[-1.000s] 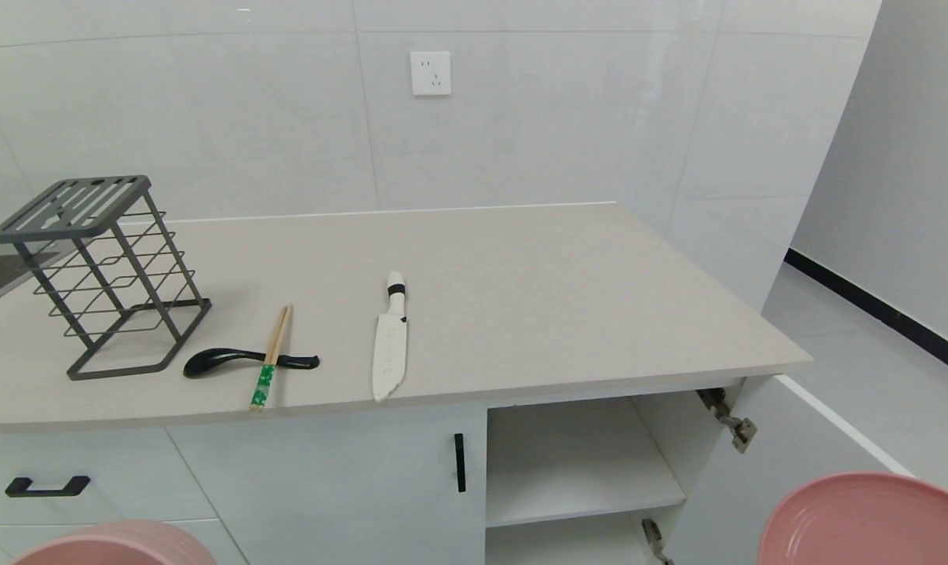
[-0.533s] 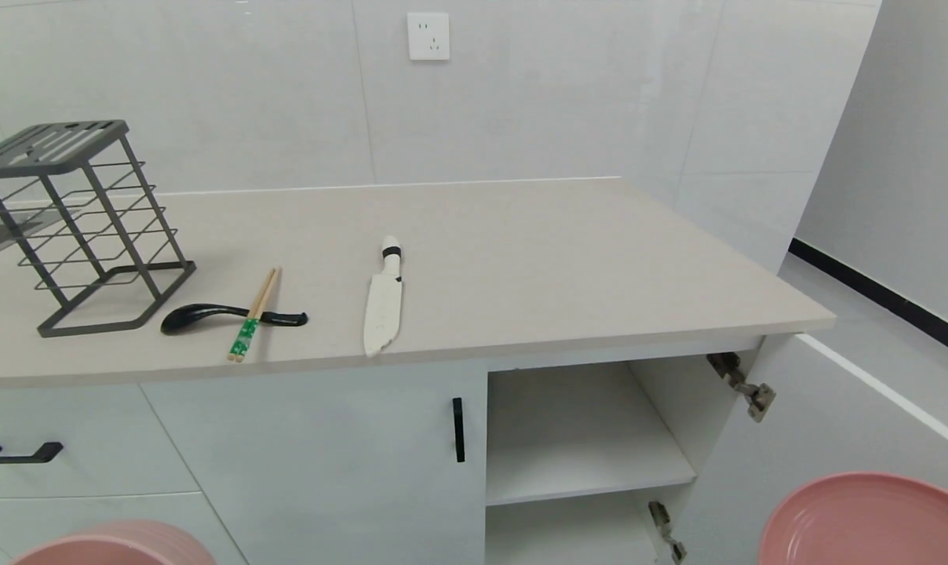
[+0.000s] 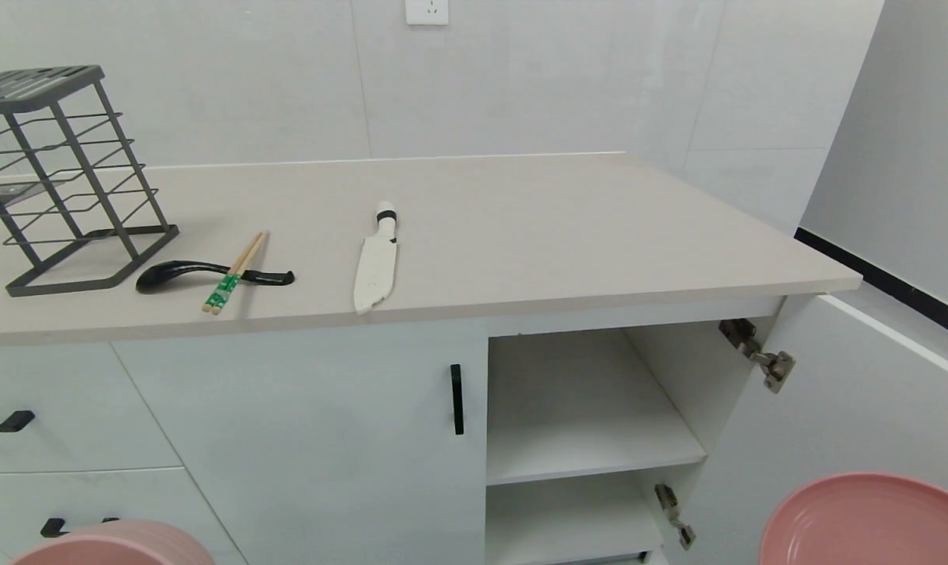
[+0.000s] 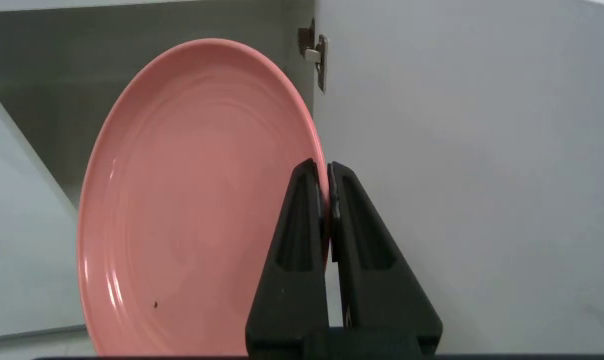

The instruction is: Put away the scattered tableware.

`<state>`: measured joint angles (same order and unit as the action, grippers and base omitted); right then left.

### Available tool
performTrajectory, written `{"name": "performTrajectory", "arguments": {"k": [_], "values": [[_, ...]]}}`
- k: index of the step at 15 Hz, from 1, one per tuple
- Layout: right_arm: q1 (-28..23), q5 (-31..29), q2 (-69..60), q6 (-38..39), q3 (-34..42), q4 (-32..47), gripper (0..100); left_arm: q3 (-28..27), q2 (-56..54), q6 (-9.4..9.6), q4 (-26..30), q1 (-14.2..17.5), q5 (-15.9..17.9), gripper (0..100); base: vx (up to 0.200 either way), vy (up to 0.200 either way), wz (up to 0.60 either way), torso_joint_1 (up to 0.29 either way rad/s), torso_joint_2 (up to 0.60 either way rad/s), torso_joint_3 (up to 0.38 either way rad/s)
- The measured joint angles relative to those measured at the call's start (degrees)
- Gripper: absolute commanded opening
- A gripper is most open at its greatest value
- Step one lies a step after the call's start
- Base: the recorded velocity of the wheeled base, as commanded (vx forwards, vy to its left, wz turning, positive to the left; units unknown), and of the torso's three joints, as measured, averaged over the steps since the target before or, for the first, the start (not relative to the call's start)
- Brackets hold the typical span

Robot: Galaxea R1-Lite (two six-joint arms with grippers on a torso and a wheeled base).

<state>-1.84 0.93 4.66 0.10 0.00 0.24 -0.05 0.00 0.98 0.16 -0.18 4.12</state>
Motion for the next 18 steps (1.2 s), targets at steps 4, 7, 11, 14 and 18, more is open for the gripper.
{"name": "performTrajectory", "arguments": {"k": [4, 7, 11, 14, 18], "values": [[-0.02, 0.02, 0.0, 0.0, 0.0, 0.0, 0, 0.0, 0.0, 0.0, 0.02, 0.0, 0.0, 0, 0.0, 0.0, 0.0, 0.0, 0.0, 0.0], [0.02, 0.02, 0.05, -0.07, 0.0, 0.0, 0, 0.02, 0.0, 0.0, -0.02, 0.0, 0.01, 0, 0.0, 0.0, 0.0, -0.019, 0.07, 0.076], [-0.02, 0.0, 0.0, -0.1, 0.0, 0.02, 0, 0.0, 0.0, -0.02, 0.02, -0.04, 0.0, 0, 0.0, 0.0, 0.0, -0.005, 0.02, 0.016], [0.0, 0.02, 0.02, -0.1, 0.0, 0.0, 0, 0.0, 0.0, -0.07, 0.02, 0.0, 0.01, 0, 0.0, 0.0, 0.0, 0.0, 0.0, 0.0], [0.0, 0.02, 0.02, -0.1, 0.0, 0.02, 0, 0.02, 0.0, -0.09, 0.02, 0.0, 0.01, 0, 0.0, 0.0, 0.0, 0.0, 0.0, 0.0]]}}
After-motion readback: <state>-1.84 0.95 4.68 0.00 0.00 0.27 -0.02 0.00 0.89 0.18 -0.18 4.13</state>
